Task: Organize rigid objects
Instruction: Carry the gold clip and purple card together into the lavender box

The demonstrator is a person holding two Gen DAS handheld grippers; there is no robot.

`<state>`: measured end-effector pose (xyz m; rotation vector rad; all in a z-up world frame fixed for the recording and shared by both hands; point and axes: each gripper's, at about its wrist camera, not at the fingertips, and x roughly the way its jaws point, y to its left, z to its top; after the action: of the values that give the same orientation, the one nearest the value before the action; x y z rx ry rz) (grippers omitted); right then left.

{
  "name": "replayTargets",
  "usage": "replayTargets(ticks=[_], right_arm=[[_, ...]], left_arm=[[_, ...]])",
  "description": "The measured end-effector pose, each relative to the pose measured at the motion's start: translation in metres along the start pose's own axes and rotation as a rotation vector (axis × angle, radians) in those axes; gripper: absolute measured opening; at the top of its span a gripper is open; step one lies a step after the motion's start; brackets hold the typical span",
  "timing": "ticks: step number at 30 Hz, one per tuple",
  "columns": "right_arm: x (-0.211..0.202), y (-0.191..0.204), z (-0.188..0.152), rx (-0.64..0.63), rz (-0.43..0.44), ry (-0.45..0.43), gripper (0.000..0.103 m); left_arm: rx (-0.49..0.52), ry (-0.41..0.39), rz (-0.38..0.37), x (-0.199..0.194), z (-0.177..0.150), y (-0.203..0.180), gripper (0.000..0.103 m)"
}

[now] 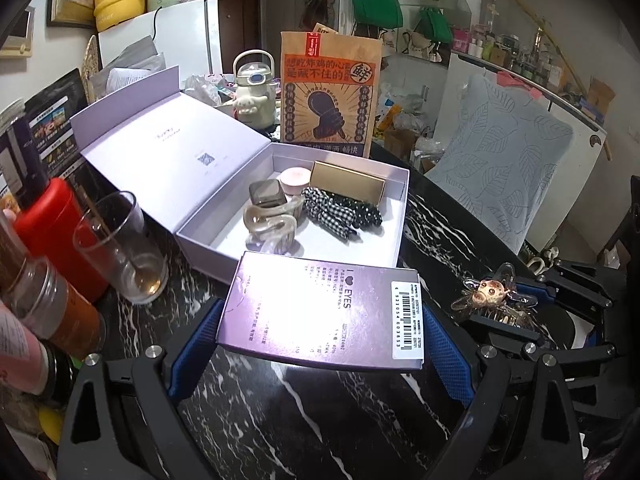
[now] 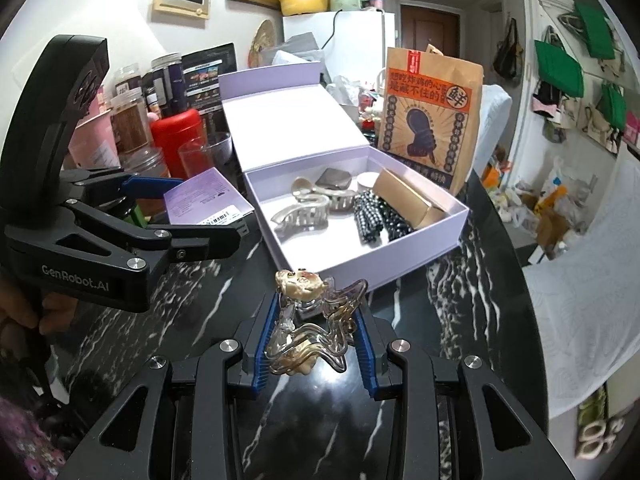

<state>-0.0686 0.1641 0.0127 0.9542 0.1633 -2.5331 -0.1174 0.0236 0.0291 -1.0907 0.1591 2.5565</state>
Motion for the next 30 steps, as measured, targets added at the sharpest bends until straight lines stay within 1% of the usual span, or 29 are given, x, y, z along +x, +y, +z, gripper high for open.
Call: replayTargets(ticks=[10,13,20,30], right_arm=[[0.008,-0.013,0.02,-0.008,-0.004,-0.008,0.035],[0.011,-0.017,0.029,-0.018,0.002,-0.013,0.035],[0.017,-0.027,0.051,-0.057,-0.015,-0.035,0.035],[0.027,-0.039,0.078,-0.091,-0.019,-0.057,0.035]], left_arm=[[0.002,-0.025,0.005,0.006,0.025,0.005,0.096],[0.0,-0.034,0.022,0.006,0.032,0.01,0.096],[-0.008,-0.056,0.063,0.009,0.049,0.022,0.096],[0.001,-0.069,0.079,0.02,0.07,0.027,0.096]])
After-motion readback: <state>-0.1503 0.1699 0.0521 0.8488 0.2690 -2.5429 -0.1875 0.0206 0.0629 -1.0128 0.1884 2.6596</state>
